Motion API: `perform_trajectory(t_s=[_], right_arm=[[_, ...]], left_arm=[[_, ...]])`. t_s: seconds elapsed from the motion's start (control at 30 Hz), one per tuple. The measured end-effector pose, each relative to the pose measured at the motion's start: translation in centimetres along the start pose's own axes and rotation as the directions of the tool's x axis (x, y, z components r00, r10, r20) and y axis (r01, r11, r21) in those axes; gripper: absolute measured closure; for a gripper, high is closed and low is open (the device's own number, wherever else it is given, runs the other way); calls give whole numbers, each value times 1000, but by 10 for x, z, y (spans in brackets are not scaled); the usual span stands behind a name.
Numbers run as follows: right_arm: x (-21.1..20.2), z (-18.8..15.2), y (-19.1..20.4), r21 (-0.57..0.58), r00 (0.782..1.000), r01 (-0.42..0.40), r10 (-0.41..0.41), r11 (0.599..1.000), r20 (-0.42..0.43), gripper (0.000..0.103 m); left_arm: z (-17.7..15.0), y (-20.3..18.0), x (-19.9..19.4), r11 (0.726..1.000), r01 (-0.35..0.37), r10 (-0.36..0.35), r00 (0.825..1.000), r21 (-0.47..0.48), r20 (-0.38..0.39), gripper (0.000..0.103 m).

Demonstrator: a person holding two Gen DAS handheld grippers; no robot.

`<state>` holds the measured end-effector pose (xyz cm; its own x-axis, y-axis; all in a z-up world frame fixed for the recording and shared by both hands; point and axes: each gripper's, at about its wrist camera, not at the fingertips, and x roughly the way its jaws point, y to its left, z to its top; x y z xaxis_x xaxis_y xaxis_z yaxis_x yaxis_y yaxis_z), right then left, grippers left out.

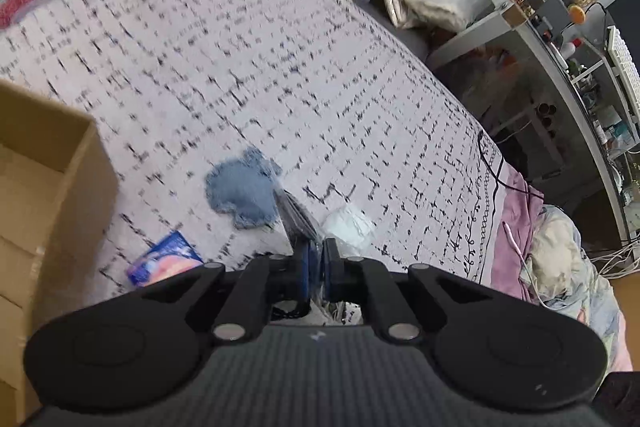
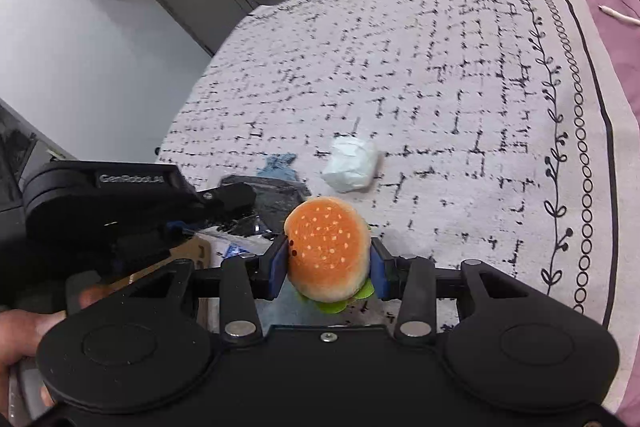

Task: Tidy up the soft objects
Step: 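Carry the black bag in the left tool and burger in the right tool over the box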

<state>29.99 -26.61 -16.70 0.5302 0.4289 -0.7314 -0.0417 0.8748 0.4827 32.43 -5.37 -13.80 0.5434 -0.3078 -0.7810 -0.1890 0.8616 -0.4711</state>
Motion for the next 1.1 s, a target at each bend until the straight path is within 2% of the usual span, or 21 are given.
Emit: perform_trajectory(t_s=[0.57, 0.8, 1.1], right_arm=[[-29, -1, 36, -93, 988, -88, 99, 992, 121, 63], [-37, -8, 62, -148, 978, -110, 133, 983, 161, 63], [-39, -16, 92, -208, 970, -97, 140, 973, 200, 63]], left_arm=[[-2, 1, -90, 981, -78, 47, 984, 180, 170, 97], [-2, 14, -122, 973, -109, 65, 975, 203, 213, 97], [-2, 33, -158, 963, -155, 90, 955, 218, 282, 97]])
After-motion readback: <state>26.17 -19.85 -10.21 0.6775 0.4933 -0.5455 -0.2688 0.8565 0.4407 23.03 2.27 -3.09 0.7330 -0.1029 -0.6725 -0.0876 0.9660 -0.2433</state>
